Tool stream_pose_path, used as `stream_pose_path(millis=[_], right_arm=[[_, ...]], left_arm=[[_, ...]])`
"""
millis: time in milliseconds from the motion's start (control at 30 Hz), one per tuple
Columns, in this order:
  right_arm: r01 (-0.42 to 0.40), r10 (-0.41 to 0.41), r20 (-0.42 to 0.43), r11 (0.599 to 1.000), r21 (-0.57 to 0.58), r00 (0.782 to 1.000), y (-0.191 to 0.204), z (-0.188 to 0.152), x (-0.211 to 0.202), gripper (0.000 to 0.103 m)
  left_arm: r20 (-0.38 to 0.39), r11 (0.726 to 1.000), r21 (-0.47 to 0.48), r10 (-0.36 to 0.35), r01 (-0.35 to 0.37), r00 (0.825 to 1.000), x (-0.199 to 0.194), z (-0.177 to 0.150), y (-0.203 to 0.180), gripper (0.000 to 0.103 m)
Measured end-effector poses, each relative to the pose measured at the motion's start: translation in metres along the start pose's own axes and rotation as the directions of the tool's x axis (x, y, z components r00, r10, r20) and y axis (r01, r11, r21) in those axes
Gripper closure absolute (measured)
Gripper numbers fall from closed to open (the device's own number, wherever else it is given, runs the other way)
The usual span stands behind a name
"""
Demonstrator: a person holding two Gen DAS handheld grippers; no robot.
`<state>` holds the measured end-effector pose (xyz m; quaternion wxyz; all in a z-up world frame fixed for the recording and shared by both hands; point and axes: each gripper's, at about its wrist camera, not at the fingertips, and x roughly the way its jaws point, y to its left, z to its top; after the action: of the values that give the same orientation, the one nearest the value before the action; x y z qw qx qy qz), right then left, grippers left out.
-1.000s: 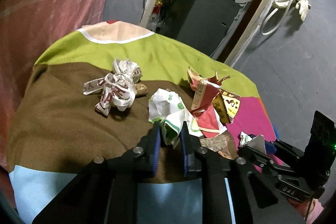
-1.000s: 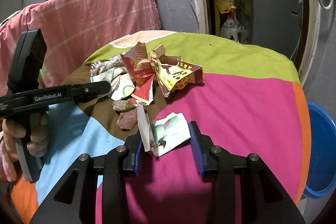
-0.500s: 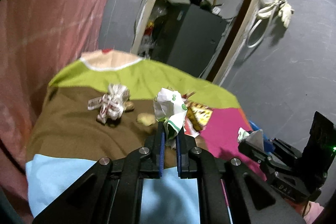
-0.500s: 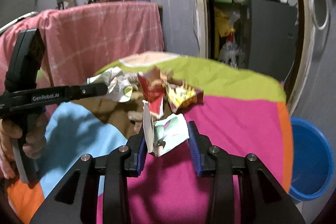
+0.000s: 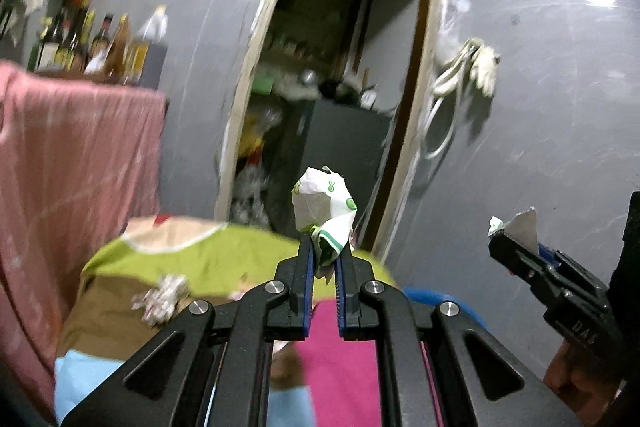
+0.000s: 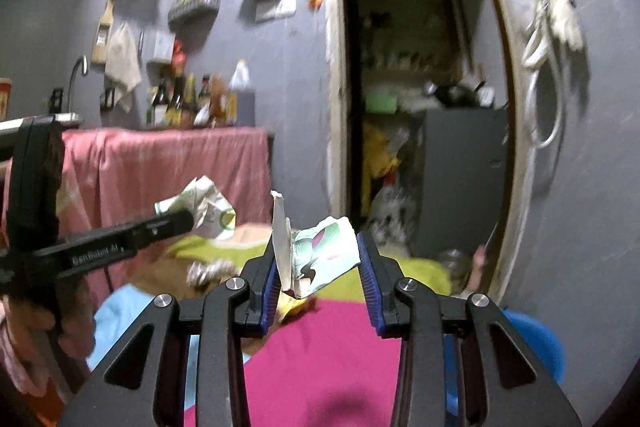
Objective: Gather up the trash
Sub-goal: 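Carry both papers over the blue basin and open both tools to drop them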
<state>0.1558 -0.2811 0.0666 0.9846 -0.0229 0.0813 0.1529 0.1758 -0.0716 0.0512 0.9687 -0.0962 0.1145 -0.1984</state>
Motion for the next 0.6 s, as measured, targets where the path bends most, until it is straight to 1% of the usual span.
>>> stream_pose_path(millis=[133,267,400,533,600], right_arm=[[0.061,-0.059,0.076,0.998,-0.022,0.995,-0.016,0.021,-0.020,0.069],[0.131,-0.124,0.146,0.991,-0.039,0.981,-0.034,0.034,-0.039,0.069],[0.198,-0.186,0.192,0.979,-0.045,0.964,-0.057,0.036,-0.056,0.069],[0.253,-0.238,0.220,0.966,-0.045,0.946,-0.077,0.034,-0.070,0.069],[0.277,-0.261,0.221,0.960,-0.043,0.940,-0.091,0.033,-0.074,0.069]], left_arm=[[0.097,0.999,0.034,-0.043,0.040,0.994,-0.001,0.013,-0.031,0.096],[0.156,0.996,0.061,-0.079,0.071,0.985,0.004,0.017,-0.063,0.096],[0.208,0.993,0.081,-0.102,0.086,0.973,0.015,0.017,-0.095,0.096],[0.224,0.990,0.085,-0.125,0.109,0.966,0.028,0.016,-0.119,0.096],[0.214,0.989,0.090,-0.131,0.114,0.968,0.037,0.014,-0.130,0.096]])
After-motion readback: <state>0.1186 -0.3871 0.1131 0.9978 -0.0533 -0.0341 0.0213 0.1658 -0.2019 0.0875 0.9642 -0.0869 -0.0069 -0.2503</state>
